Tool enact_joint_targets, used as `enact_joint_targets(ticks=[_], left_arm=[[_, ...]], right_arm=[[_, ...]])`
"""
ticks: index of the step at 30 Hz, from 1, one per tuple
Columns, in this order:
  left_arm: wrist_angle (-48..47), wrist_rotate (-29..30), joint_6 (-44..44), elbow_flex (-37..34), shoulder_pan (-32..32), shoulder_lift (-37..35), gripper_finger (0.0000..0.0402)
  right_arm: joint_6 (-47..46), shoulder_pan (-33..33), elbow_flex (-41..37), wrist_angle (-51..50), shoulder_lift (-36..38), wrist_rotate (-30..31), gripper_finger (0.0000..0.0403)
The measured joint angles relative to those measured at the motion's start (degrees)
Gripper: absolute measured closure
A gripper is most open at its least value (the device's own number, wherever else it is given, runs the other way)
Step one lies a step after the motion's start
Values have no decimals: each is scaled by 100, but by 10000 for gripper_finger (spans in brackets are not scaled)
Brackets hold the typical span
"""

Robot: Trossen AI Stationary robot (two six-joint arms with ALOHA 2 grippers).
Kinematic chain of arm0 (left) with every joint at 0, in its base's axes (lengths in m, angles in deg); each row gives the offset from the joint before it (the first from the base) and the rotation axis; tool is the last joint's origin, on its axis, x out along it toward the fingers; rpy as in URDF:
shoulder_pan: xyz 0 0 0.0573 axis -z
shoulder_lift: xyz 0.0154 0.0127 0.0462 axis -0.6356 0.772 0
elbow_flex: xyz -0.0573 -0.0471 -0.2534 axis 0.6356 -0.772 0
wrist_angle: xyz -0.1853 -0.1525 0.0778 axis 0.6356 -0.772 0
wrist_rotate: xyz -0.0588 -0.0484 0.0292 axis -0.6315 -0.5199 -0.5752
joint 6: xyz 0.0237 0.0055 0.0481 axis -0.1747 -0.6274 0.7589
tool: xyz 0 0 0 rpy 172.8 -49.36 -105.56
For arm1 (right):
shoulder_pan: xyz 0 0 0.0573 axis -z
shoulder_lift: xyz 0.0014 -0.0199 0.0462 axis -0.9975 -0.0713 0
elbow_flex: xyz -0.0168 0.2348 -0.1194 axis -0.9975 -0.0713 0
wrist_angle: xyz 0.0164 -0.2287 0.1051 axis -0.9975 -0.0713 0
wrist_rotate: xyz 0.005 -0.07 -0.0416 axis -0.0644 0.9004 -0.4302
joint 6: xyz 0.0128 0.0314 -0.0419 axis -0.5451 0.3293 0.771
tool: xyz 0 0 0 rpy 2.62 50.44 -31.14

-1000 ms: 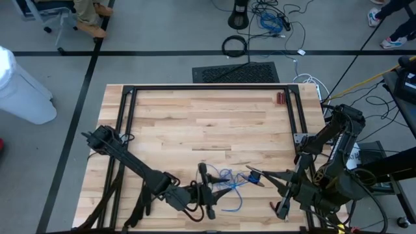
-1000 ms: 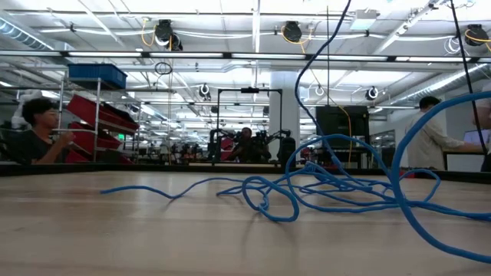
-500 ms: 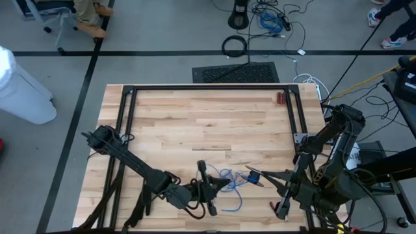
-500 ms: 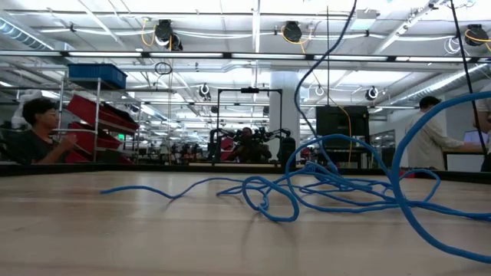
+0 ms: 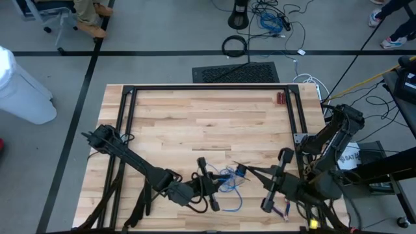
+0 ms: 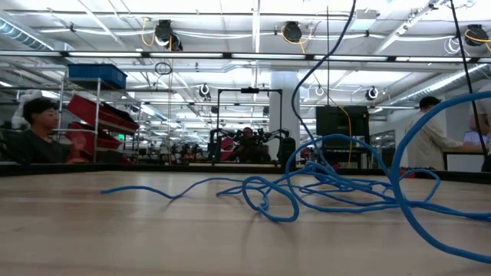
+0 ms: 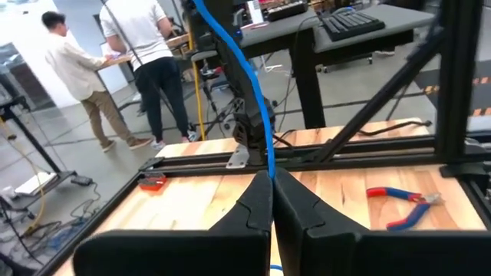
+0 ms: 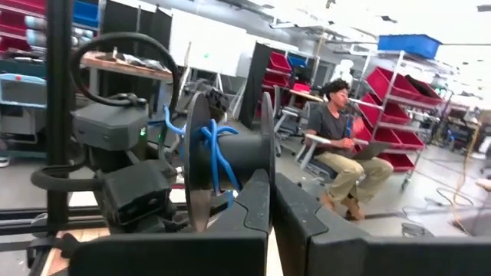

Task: Coil cords
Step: Coil the blue wire onto the black spool

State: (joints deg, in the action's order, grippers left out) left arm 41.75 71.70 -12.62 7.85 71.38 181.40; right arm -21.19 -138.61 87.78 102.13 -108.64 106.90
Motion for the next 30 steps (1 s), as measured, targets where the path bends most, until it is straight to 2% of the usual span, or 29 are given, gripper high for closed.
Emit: enact_joint_targets(ticks=[6, 16, 25, 30], left_arm=[[-76, 2, -188, 0, -122, 0, 399], [-102, -172, -483, 0, -184, 37, 400], [110, -468, -460, 0, -110, 42, 400], [388, -759, -25, 0, -41, 42, 400]], right_arm=[[-505, 291, 1, -136, -155, -379, 403], [-549, 779, 0, -134, -494, -333, 403], [-181, 1036, 0, -310, -714, 403, 403], [-42, 1029, 0, -441, -714, 616, 403]])
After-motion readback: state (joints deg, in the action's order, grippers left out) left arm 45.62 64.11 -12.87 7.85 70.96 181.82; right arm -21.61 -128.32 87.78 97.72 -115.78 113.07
